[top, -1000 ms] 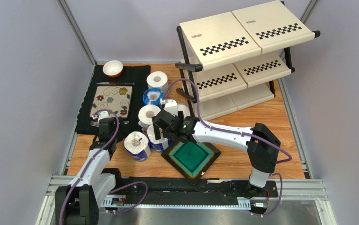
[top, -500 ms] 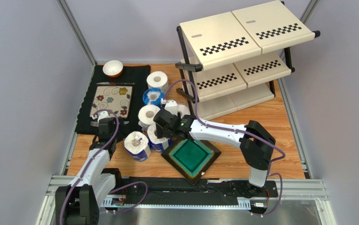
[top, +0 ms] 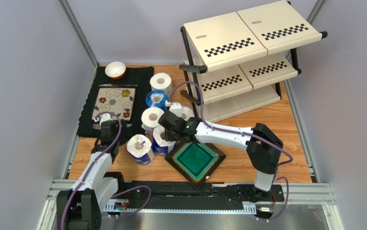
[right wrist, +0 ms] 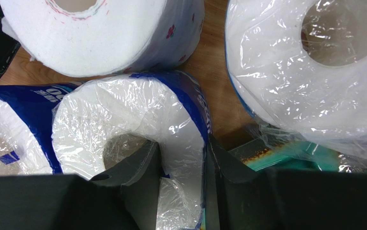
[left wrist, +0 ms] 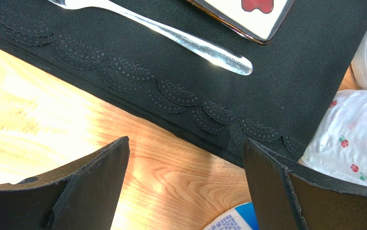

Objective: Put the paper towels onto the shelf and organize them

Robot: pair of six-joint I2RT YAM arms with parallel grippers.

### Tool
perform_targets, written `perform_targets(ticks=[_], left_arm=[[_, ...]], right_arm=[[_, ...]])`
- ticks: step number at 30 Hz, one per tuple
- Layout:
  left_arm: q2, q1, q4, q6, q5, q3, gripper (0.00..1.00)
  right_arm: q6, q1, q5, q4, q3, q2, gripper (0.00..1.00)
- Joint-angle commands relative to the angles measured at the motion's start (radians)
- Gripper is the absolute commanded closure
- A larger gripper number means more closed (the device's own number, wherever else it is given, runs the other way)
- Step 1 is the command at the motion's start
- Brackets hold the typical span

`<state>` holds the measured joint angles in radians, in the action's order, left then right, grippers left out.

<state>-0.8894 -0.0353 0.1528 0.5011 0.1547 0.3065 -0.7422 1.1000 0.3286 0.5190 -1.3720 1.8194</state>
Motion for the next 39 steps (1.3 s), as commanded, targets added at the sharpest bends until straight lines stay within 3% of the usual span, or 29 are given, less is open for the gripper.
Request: perform_targets(ticks=[1,13,19,20,22,30,39], left_arm=[[0.004,-0.009,-0.021,0.014,-0.007,0.003,0.04],[0.003,-0.012,-0.016,0.011,-0.007,0.014,0.04],[0.001,-0.015,-0.018,0.013,-0.012,0.016,0.04],[-0.002,-0.015,-0.018,0.014,-0.014,0.016,0.04],[-0.006,-0.015,-0.019,0.017,-0.020,0.013,0.04],[-0.028,-0.018,-0.029,0.030,-0.040,0.006,0.04],[-0.040,-0.023,-0.050,0.047,-0.075,0.000,0.04]], right_arm=[[0.041,0.001,0.001,0.016,0.030,-0.104,0.74],[0.063,0.000,0.093,0.038,0.163,-0.454,0.73],[-0.023,-0.009,0.297,0.134,0.296,-0.656,0.73],[-0.045,-0.037,0.370,0.166,0.315,-0.683,0.73],[-0.078,-0.104,0.376,0.203,0.362,-0.744,0.74],[-0.030,-0.612,0.218,0.167,0.478,-0.948,0.76],[0.049,-0.943,0.067,0.055,0.442,-0.829,0.76]])
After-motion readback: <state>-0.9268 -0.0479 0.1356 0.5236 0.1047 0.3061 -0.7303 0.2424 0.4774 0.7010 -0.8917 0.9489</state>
